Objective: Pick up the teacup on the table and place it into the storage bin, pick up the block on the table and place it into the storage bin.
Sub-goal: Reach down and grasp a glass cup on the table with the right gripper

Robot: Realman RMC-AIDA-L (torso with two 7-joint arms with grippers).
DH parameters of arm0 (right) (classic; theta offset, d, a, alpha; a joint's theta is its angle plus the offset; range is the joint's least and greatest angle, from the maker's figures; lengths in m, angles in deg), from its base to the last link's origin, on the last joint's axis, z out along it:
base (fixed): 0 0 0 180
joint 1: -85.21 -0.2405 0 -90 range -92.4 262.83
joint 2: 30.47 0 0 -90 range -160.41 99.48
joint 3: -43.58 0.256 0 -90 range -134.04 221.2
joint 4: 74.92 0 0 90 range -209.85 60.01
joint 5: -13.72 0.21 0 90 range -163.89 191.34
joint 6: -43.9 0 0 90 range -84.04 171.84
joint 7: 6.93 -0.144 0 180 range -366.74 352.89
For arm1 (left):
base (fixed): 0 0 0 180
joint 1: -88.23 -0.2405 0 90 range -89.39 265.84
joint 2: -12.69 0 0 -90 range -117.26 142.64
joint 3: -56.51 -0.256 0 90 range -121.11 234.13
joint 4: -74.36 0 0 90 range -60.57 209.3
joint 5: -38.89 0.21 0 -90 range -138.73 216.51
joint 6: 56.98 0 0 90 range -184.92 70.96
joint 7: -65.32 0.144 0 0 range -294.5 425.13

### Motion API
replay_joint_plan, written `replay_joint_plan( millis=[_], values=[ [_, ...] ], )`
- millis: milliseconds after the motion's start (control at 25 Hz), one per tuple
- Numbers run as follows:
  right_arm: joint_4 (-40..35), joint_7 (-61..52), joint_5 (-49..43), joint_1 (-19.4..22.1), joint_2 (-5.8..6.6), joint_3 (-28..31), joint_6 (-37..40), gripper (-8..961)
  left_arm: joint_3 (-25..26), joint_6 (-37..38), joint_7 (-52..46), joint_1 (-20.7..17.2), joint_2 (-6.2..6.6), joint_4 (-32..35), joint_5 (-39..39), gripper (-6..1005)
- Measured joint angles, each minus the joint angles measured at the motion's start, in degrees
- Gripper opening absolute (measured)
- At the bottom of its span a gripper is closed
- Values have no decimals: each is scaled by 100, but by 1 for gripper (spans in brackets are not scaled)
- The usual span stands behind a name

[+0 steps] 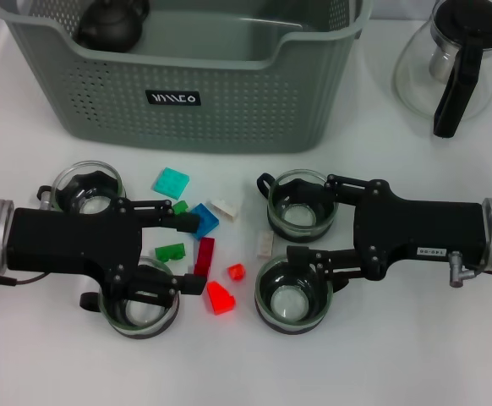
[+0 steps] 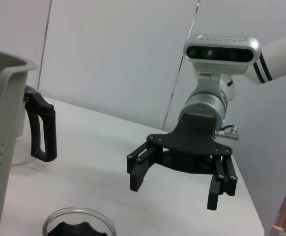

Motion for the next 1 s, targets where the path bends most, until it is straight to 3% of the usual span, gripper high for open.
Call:
replay_joint_plan(
  millis=[680,800,840,880,920,1000],
  values=[
    [28,-73,-16,53,0,-27,44,910,55,7,-87,-23,18,-55,-5,847],
    [-132,-496,-70,59,10,-77,119,909,359,38,-529,-60,146,42,-5,847],
    [-255,-761,-156,59,18,-127,130,909,490,55,-738,-64,217,72,-5,847],
    [-403,-1054,-274,53,23,-183,134,908,681,111,-1069,-71,371,98,1,847],
    [-573,-1342,-422,43,23,-253,136,908,681,111,-1069,-71,371,98,1,847],
    [-909,-1915,-736,-2,23,-417,180,907,817,177,-1245,-86,495,122,17,847]
  ],
)
